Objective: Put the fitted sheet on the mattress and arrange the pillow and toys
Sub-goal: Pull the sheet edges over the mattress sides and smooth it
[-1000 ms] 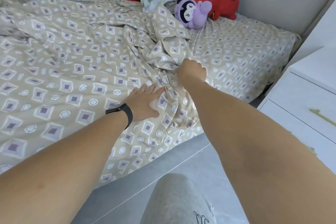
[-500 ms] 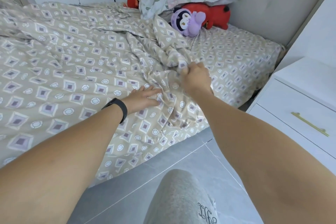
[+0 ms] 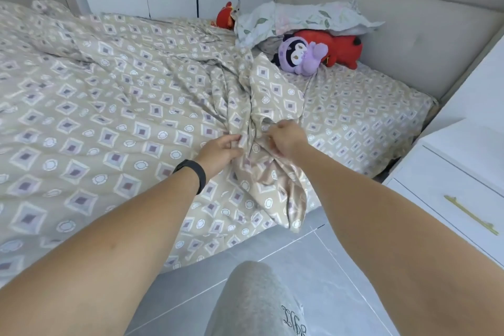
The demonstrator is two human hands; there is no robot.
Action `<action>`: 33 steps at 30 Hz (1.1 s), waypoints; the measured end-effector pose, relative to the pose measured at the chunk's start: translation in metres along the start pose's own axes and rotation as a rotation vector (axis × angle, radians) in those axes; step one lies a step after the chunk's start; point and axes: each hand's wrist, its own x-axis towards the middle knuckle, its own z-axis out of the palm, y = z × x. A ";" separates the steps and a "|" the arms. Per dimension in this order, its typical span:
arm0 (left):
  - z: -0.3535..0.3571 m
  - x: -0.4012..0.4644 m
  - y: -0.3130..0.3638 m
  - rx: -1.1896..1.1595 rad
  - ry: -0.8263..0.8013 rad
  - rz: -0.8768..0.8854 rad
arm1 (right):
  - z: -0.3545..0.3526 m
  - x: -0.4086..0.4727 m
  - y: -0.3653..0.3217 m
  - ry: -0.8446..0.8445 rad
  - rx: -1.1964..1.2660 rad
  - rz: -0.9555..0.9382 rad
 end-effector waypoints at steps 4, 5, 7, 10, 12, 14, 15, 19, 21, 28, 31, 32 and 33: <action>-0.023 -0.017 -0.001 0.024 -0.080 0.012 | 0.002 0.037 0.017 0.139 0.171 0.227; -0.034 -0.021 -0.003 0.069 -0.078 0.018 | 0.006 0.051 0.019 0.141 0.202 0.252; -0.065 -0.034 -0.012 0.125 -0.048 0.006 | 0.017 0.081 0.017 0.141 0.230 0.277; -0.130 -0.064 -0.038 0.139 0.112 -0.053 | 0.027 0.111 -0.004 0.092 0.271 0.235; -0.168 -0.090 -0.050 0.157 0.195 -0.098 | 0.024 0.090 -0.038 0.041 0.170 0.266; -0.202 -0.109 -0.061 0.140 0.243 -0.139 | 0.036 0.083 -0.071 0.086 -0.219 0.079; -0.218 -0.118 -0.070 0.117 0.263 -0.144 | 0.049 0.077 -0.093 0.157 -0.396 -0.031; -0.263 -0.147 -0.070 0.056 0.325 -0.180 | 0.127 0.021 -0.194 0.314 -0.389 -0.440; -0.300 -0.158 -0.084 -0.067 0.411 -0.196 | 0.202 -0.033 -0.243 0.236 -0.389 -0.770; -0.419 -0.258 -0.111 -0.331 0.866 -0.357 | 0.374 -0.226 -0.236 -1.203 -0.451 -0.829; -0.413 -0.254 -0.103 -0.164 0.728 -0.371 | 0.371 -0.200 -0.229 -1.104 -0.143 -0.583; -0.406 -0.246 -0.105 0.003 0.678 -0.373 | 0.372 -0.192 -0.227 -1.079 -0.064 -0.515; -0.399 -0.236 -0.107 0.119 0.641 -0.374 | 0.377 -0.189 -0.224 -1.080 0.009 -0.474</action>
